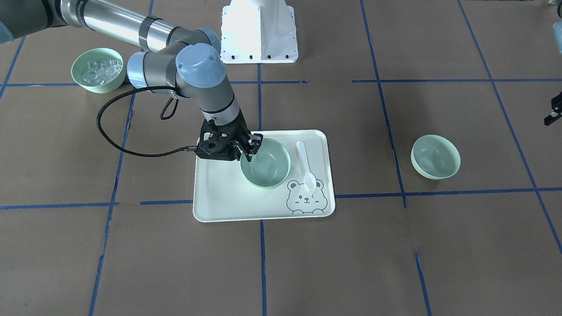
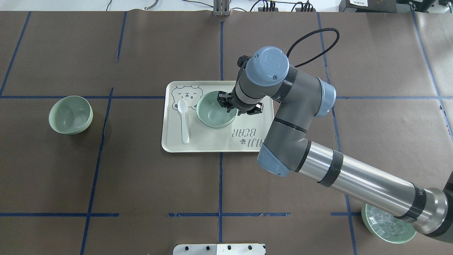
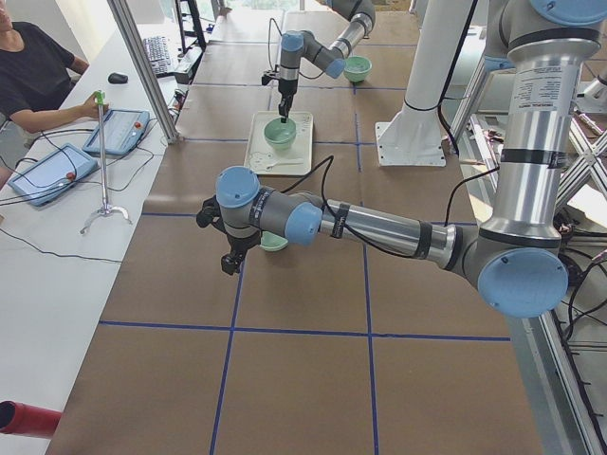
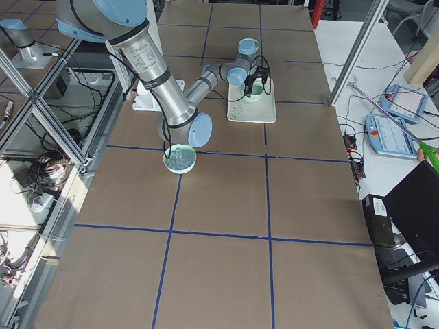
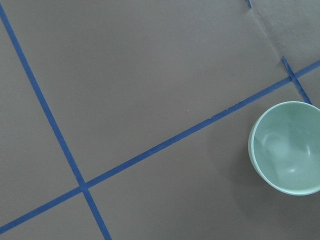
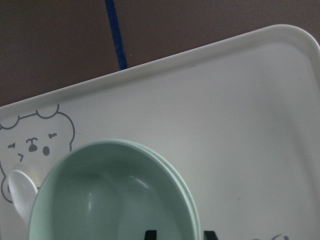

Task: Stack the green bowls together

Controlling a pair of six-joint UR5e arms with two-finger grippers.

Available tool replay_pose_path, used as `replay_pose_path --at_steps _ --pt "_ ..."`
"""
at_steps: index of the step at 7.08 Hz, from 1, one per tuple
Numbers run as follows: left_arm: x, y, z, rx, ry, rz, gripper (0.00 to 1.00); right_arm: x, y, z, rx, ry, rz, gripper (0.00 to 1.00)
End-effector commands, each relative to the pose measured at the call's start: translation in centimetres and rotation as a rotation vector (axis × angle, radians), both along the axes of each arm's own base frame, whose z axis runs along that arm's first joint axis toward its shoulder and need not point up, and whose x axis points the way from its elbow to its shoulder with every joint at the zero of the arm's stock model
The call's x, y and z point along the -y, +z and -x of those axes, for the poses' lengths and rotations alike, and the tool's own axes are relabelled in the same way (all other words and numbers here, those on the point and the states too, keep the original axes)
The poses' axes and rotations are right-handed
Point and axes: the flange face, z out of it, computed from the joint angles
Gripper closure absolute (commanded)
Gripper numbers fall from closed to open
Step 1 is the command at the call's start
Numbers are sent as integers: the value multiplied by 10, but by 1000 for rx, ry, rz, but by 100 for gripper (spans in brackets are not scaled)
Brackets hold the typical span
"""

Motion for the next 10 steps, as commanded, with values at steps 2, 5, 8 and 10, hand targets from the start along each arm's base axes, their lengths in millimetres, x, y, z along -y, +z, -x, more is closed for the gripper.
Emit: replay_pose_path --at_steps 2,5,8,10 --pt "0 -2 -60 -17 -49 192 0 25 -15 -47 54 19 6 0" --pt "-21 16 -196 -11 -64 293 1 18 89 -182 42 -8 16 0" --pt "-12 36 -241 -10 -63 326 12 14 112 -195 12 -23 -1 0" --pt "-10 31 -249 -10 -74 337 100 15 111 -196 14 -21 -3 0"
